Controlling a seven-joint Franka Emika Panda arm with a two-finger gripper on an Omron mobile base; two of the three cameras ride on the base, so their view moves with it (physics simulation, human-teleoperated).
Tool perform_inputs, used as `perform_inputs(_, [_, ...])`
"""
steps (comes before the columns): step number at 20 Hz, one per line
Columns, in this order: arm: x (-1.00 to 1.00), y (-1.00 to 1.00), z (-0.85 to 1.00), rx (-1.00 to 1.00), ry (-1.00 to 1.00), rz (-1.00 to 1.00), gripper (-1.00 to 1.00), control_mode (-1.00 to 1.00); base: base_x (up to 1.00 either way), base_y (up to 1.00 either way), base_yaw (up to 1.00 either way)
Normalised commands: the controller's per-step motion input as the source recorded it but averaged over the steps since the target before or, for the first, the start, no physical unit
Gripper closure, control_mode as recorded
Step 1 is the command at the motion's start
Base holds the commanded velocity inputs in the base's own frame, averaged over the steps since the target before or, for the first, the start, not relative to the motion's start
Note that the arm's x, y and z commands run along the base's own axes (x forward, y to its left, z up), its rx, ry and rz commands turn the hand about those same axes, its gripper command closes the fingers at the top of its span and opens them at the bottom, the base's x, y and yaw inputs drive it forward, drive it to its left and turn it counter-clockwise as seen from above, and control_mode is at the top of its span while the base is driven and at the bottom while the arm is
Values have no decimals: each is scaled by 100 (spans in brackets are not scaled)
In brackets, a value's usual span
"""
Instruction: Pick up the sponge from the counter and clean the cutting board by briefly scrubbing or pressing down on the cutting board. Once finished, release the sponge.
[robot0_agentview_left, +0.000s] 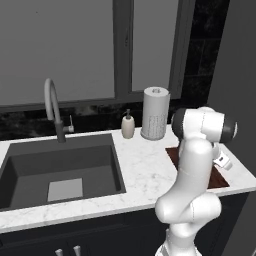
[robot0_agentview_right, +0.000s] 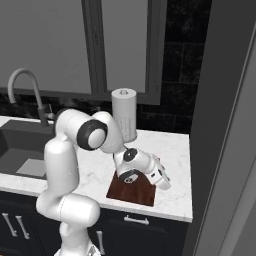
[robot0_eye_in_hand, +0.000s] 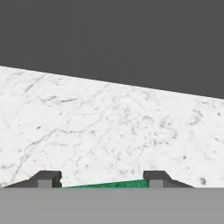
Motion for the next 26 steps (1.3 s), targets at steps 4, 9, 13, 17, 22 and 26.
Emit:
perform_inputs(4, [81, 0, -18, 2, 2, -10, 100, -100, 0, 0, 0])
perform_inputs(9, [80, 9, -21, 1, 0, -10, 100, -100, 0, 0, 0])
perform_inputs(13, [75, 27, -19, 0, 0, -11, 100, -100, 0, 0, 0])
perform_inputs(17, [81, 26, -17, 0, 0, -12, 100, -100, 0, 0, 0])
perform_inputs(22, [85, 13, -8, 0, 0, -12, 100, -100, 0, 0, 0])
perform_inputs(26, [79, 18, -8, 0, 0, -11, 100, -100, 0, 0, 0])
